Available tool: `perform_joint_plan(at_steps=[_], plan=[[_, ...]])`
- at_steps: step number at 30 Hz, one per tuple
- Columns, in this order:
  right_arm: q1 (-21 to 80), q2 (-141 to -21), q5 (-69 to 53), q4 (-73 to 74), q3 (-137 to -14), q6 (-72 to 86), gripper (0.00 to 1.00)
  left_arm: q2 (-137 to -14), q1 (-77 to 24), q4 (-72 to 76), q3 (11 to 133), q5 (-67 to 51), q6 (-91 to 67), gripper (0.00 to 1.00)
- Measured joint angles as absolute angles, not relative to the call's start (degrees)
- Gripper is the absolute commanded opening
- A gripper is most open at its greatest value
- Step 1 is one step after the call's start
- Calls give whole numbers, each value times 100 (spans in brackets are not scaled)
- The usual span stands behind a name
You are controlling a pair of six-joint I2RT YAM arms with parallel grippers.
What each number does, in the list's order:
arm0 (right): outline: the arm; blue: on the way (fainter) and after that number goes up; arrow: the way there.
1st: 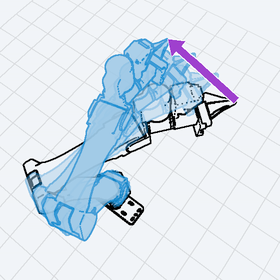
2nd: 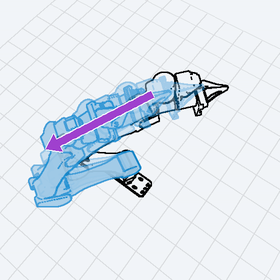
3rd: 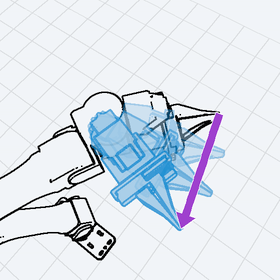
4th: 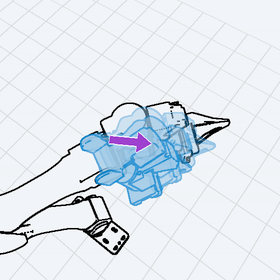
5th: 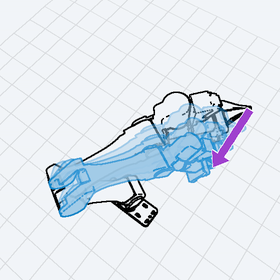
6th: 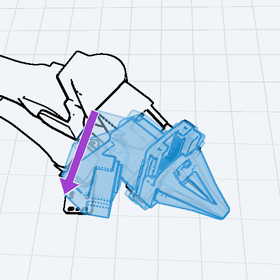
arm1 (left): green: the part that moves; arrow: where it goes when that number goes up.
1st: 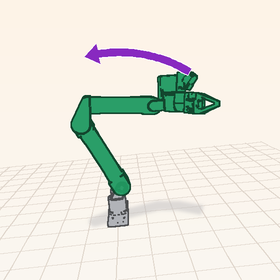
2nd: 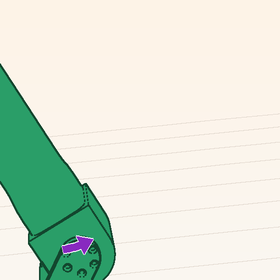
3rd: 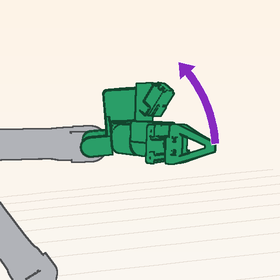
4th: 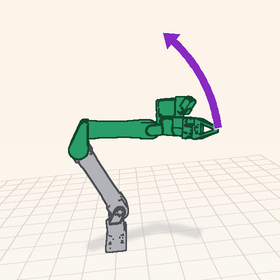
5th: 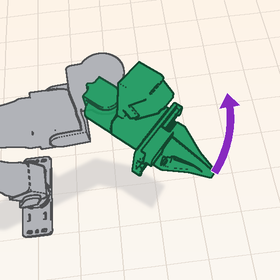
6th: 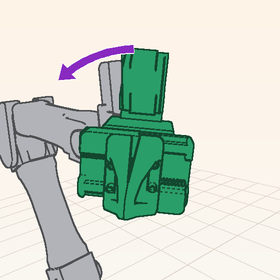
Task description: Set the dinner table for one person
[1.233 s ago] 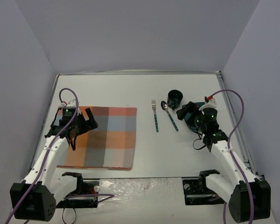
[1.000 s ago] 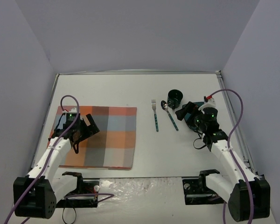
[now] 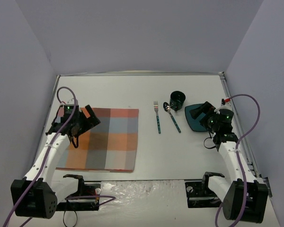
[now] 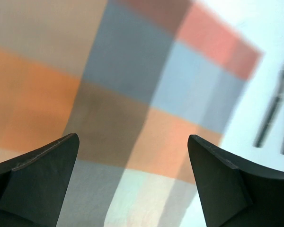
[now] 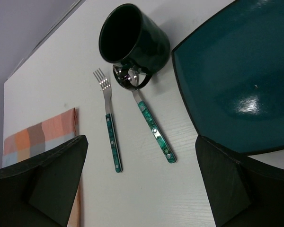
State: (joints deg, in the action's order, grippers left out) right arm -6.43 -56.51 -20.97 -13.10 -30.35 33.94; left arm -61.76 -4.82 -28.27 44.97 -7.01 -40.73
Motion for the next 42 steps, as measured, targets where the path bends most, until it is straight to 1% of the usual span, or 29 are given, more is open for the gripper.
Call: perform_joint_plan(at_steps=[3, 6, 9, 14, 20, 25, 35, 39, 42], plan=[[-956, -5765, -2031, -1358, -2963, 3694, 95, -6088, -482, -2855, 5424, -889, -3523, 97], [-1323, -5883, -1999, -1391, -2707, 3994, 96, -6042, -482, -2731, 5799, -1134, -3073, 97], [-1693, -5957, -1996, -1368, -2442, 4203, 95, -6082, -482, -2660, 5738, -1390, -2828, 97], [-2284, -5958, -2081, -1403, -2065, 4369, 94, -6267, -482, -2533, 5215, -1752, -2663, 97], [-2673, -6118, -2263, -1852, -1675, 4513, 91, -6340, -482, -2537, 5122, -1867, -2574, 97], [-2733, -6633, -2496, -2798, -1402, 4689, 90, -6337, -482, -2534, 5121, -1909, -2567, 97], [-2742, -8335, -3044, -5592, -1261, 5409, 87, -6337, -475, -2533, 5120, -1908, -2552, 97], [-2744, -8860, -3117, -6485, -1197, 5681, 80, -6337, -475, -2532, 5120, -1905, -2550, 97], [-2748, -9211, -3132, -7045, -1153, 5823, 70, -6337, -475, -2532, 5120, -1903, -2547, 97]])
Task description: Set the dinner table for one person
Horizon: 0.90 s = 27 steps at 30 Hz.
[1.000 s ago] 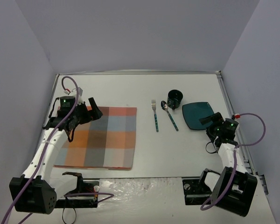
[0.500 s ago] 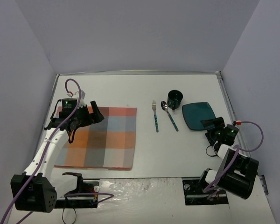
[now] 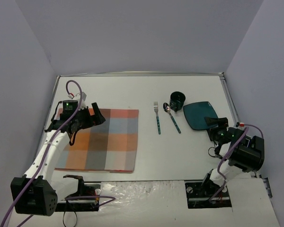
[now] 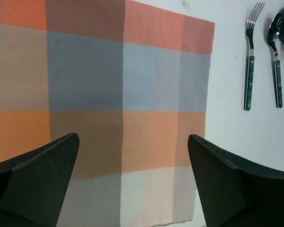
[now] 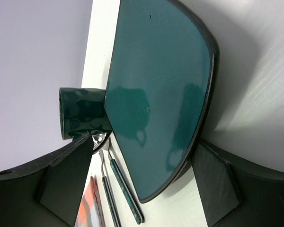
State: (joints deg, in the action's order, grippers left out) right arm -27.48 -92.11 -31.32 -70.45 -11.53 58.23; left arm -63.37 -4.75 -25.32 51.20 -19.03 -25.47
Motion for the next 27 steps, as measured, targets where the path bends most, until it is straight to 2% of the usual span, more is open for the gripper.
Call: perform_joint_plan(at_steps=[4, 5, 6, 11, 13, 15, 22, 27], plan=[[-2792, -9658, -3143, -7641, -1083, 5997, 58, -6337, -475, -2532, 5120, -1898, -2547, 97], [-2815, -9768, -3155, -7773, -1070, 6030, 52, -6337, -475, -2530, 5120, -1898, -2545, 97], [-2832, -9876, -3178, -7933, -1058, 6073, 51, -6337, -475, -2530, 5120, -1898, -2545, 97], [-2863, -10249, -3163, -8301, -1017, 6235, 26, -6337, -475, -2530, 5118, -1879, -2524, 97], [-2904, -10436, -3185, -8451, -1002, 6295, 12, -6337, -475, -2529, 5114, -1854, -2511, 97], [-2956, -10540, -3192, -8493, -977, 6338, 2, -6337, -475, -2528, 5106, -1837, -2500, 97], [-3306, -10436, -3464, -8359, -823, 6587, 0, -6337, -475, -2528, 5087, -1811, -2465, 97], [-3573, -9288, -3454, -7192, -643, 6542, 0, -6340, -475, -2519, 5085, -1811, -2462, 97]])
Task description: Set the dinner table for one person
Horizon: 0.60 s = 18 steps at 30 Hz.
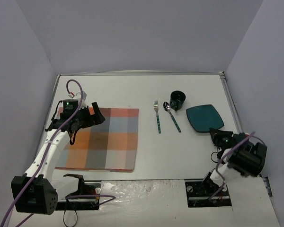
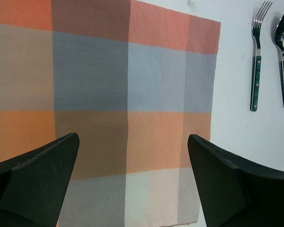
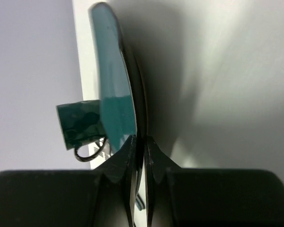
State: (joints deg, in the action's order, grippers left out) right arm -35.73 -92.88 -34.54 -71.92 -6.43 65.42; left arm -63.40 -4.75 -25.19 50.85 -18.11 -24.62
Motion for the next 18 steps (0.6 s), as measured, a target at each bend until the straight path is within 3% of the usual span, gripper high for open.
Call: perform_joint_plan(at_steps=[8, 18], plan=[[-3683, -6516, -3030, -4572, -962, 6182, 0, -6362, -475, -2506, 5085, -1815, -2460, 97], [-3575, -6560, -3275, -4670, -1208, 6653, 0, -6368, -475, -2506, 5085, -1817, -2460, 97]])
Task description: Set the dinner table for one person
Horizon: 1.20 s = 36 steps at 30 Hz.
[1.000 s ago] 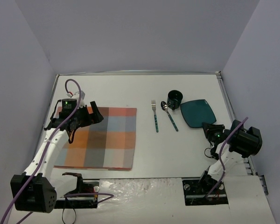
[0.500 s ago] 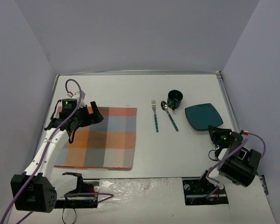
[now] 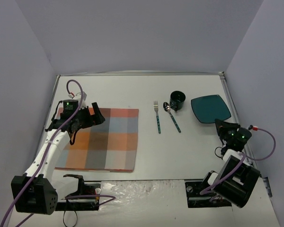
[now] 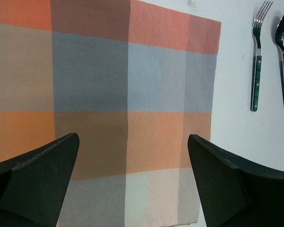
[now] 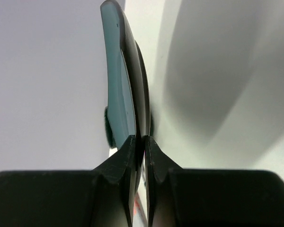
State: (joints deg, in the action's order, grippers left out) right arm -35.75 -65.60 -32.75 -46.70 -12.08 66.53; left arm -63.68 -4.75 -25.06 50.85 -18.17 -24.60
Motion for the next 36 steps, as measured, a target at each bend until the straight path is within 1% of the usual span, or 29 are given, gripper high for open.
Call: perform_joint_plan(at_steps=[5, 9, 14, 18, 21, 27, 36], plan=[[-2878, -6821, -3465, -4979, -1618, 6808, 0, -6368, -475, -2507, 5085, -1790, -2448, 97], [-2122, -6831, -3498, -4957, -2129, 6792, 0, -6364, -475, -2568, 5121, -1648, -2429, 97], [-818, -7030, -3434, -4878, -2859, 6710, 0, -6240, -480, -2827, 5333, -1337, -2406, 97], [297, -7474, -3409, -4975, -3189, 6713, 0, -6011, -490, -3132, 5676, -1050, -2397, 97], [1158, -7966, -3358, -5035, -3350, 6748, 0, -5869, -526, -3456, 6019, -752, -2337, 97], [2485, -9099, -3096, -5199, -3682, 6853, 0, -5445, -558, -4003, 6454, -160, -2133, 97], [4063, -10809, -2465, -6057, -4490, 7262, 0, -5216, -558, -4454, 6552, 296, -1955, 97]])
